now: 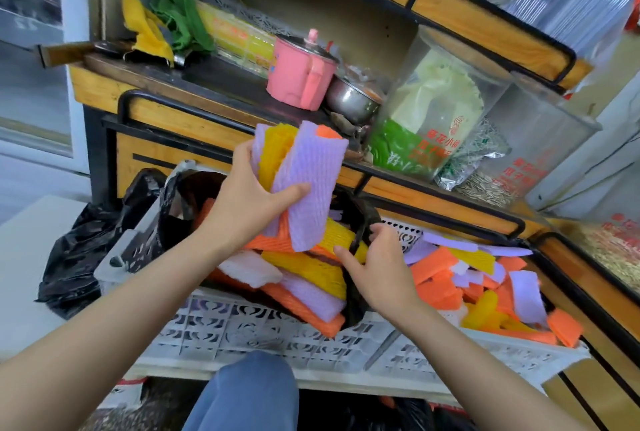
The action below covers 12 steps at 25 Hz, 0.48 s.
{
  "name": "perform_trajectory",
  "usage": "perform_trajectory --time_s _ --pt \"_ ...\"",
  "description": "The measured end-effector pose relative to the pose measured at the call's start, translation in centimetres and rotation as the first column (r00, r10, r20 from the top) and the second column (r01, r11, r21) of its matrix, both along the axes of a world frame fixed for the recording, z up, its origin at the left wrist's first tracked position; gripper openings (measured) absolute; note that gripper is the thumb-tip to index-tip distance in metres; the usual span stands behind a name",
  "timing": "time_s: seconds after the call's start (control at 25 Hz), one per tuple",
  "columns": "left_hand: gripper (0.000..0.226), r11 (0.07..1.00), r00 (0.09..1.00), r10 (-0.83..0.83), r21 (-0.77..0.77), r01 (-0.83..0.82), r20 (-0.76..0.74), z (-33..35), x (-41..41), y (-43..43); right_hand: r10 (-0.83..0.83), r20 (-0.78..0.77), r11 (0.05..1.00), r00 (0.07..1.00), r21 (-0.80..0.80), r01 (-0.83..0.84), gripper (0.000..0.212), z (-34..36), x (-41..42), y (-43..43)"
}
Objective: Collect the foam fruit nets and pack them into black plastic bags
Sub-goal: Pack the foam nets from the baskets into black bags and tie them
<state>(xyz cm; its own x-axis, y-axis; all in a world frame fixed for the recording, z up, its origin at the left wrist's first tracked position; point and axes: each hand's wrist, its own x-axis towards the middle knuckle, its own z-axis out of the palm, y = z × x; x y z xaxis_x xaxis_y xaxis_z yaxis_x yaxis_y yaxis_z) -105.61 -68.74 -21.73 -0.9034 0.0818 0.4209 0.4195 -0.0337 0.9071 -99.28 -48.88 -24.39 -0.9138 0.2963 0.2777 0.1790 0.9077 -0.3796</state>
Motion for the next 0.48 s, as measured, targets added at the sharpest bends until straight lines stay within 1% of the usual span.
perform_trajectory --time_s 0.04,0.08,0.12,0.2,0.24,0.28,0.36,0.4,0.44,0.48 --pt "0.066 0.998 1.000 -0.019 -0.059 0.018 -0.017 -0.3 0.1 0.2 -0.050 0.043 0.996 0.998 -0.075 0.054 0.061 -0.5 -0.9 0.9" --pt "0.068 0.992 0.999 -0.038 -0.122 0.035 -0.026 -0.5 0.1 0.5 -0.083 0.036 0.983 0.996 -0.160 0.088 0.054 -0.9 -1.7 1.7" --pt "0.070 0.982 0.998 -0.058 -0.182 0.050 -0.035 -0.8 0.2 0.9 -0.097 0.006 0.969 0.995 -0.228 0.096 0.043 -0.9 -2.2 2.2" --pt "0.079 0.948 0.993 -0.080 -0.316 0.049 -0.088 -1.3 0.2 1.5 -0.088 -0.066 0.945 0.994 -0.321 0.062 0.018 -0.2 -2.5 2.7" --pt "0.086 0.919 0.987 -0.087 -0.393 0.026 -0.137 -1.4 0.3 1.8 -0.070 -0.113 0.935 0.991 -0.355 0.026 0.014 0.4 -2.4 2.8" --pt "0.090 0.880 0.977 -0.091 -0.475 -0.012 -0.192 -1.5 0.5 2.3 -0.053 -0.158 0.936 0.986 -0.353 -0.006 0.016 1.2 -2.1 3.0" --pt "0.087 0.795 0.944 -0.092 -0.594 -0.121 -0.316 -1.5 1.1 4.0 -0.038 -0.215 0.949 0.976 -0.313 -0.032 0.027 2.5 -1.7 3.5" --pt "0.082 0.766 0.919 -0.109 -0.621 -0.166 -0.380 -1.5 1.3 5.0 -0.045 -0.238 0.939 0.970 -0.342 -0.040 0.031 3.1 -1.6 4.0" --pt "0.077 0.743 0.899 -0.131 -0.642 -0.191 -0.419 -1.5 1.5 5.9 -0.063 -0.243 0.909 0.968 -0.414 -0.045 0.032 3.6 -1.5 4.4" --pt "0.074 0.718 0.892 -0.149 -0.667 -0.199 -0.427 -1.7 1.3 6.7 -0.079 -0.230 0.865 0.970 -0.500 -0.048 0.030 3.9 -1.2 4.9"
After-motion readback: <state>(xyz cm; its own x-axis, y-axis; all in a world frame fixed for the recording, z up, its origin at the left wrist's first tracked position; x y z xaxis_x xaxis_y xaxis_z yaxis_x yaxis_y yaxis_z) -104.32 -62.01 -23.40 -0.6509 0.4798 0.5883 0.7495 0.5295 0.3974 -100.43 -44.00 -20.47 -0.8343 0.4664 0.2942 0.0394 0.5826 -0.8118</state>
